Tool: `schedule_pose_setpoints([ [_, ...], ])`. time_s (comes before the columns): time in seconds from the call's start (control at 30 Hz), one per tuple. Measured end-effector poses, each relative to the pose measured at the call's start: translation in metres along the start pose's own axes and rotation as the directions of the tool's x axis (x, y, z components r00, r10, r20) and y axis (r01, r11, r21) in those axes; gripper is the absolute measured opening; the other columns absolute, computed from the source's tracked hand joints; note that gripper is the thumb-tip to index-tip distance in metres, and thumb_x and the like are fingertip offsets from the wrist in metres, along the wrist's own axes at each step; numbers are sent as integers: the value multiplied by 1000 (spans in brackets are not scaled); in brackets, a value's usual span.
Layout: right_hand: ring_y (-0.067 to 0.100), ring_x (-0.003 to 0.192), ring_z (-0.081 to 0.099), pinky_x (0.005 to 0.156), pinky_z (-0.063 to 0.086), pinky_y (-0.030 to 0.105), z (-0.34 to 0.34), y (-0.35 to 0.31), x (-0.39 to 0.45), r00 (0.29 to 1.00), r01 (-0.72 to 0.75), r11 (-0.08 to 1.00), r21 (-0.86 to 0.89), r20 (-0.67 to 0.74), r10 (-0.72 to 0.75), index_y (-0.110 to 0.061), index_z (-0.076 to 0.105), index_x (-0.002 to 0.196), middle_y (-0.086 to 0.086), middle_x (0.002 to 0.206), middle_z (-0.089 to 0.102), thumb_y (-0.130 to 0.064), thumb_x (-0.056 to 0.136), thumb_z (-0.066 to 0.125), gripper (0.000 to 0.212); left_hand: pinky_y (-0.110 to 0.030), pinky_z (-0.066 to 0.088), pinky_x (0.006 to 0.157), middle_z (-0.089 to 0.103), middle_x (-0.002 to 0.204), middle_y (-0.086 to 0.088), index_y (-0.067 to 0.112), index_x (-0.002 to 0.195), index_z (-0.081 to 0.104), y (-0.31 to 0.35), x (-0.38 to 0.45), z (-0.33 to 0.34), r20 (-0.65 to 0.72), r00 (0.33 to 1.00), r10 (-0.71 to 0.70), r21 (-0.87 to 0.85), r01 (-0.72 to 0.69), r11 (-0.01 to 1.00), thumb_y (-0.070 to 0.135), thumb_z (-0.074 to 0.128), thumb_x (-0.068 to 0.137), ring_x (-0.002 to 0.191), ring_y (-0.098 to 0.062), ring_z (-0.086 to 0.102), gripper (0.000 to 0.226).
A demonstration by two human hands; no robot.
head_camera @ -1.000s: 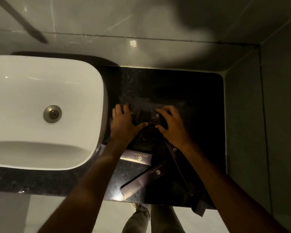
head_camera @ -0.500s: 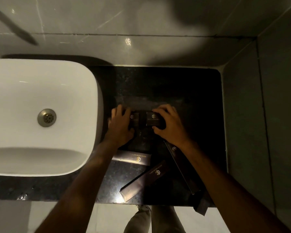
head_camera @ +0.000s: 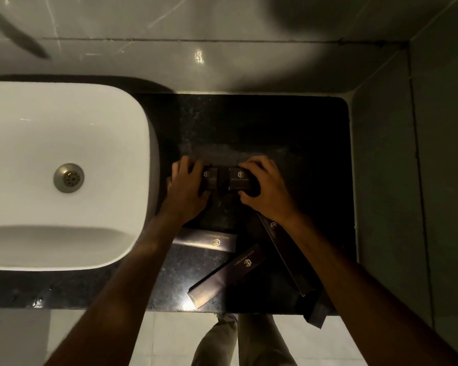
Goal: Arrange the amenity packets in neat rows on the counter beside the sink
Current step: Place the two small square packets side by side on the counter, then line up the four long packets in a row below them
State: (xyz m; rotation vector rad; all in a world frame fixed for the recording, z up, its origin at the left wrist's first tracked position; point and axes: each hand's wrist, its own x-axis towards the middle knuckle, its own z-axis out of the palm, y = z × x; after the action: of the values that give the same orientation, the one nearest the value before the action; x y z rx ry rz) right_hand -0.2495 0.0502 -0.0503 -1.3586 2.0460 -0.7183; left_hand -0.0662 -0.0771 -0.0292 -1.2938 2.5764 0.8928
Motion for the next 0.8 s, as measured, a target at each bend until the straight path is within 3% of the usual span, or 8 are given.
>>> schedule_pose_setpoints([
  [0.1,20,135,38,110,39,25,-7,-4,-1,996,-29,1000,11,85,28,-15,44,148,8,147,39,-20,75,83,83,-64,38,109,25,155,-12,29,155,26,5,-8,-5,21,1000,-10,-52,11,999,20,81,75,141,-38,25,97],
  [0.17,11,133,36,100,34,9,-16,-9,-9,998,-59,996,69,27,58,-21,37,153,5,149,35,-20,78,82,88,-56,36,112,24,157,-9,28,157,22,11,-28,-7,-112,994,5,-116,-18,993,17,78,75,144,-37,23,100],
  [0.23,4,126,41,95,39,8,-22,-19,-35,977,-100,993,60,-182,110,-24,43,148,0,144,41,-24,86,74,70,-44,34,118,28,155,-7,23,155,29,13,-59,0,-248,968,40,-148,-79,986,10,69,76,144,-31,26,89],
  [0.33,0,103,55,81,54,20,-2,-42,-106,913,-180,983,38,-364,182,-30,54,130,-9,122,52,-34,97,57,34,-47,32,120,28,160,-9,21,152,39,3,-110,24,-78,990,117,19,-116,993,11,67,83,151,-30,21,75],
  [0.43,5,109,55,83,56,27,48,-67,-177,944,-316,948,41,-87,318,-37,50,133,-10,133,47,-50,98,48,37,-53,33,118,38,158,-14,19,149,46,-15,-147,39,90,992,92,208,-109,972,23,72,86,148,-36,30,68],
  [0.5,13,128,48,95,54,30,83,-77,-204,912,-409,912,-27,38,409,-35,43,142,-5,150,36,-58,95,49,53,-56,46,104,55,143,-21,11,139,59,-25,-167,47,2,997,72,254,-70,965,23,73,86,131,-41,53,56],
  [0.67,30,122,62,90,60,40,104,-85,-197,953,-298,943,-151,17,304,-16,60,134,10,140,59,-25,72,90,70,-47,60,70,59,123,-22,4,131,56,-27,-204,58,-115,961,-250,16,253,967,44,63,93,96,-39,65,55],
  [0.8,30,142,44,108,46,40,94,-72,-180,983,-177,977,-119,35,183,-21,52,144,7,157,42,-4,76,78,75,-46,61,64,54,123,-21,3,132,50,-19,-210,65,-132,954,-270,-103,258,961,42,68,85,92,-38,66,63],
])
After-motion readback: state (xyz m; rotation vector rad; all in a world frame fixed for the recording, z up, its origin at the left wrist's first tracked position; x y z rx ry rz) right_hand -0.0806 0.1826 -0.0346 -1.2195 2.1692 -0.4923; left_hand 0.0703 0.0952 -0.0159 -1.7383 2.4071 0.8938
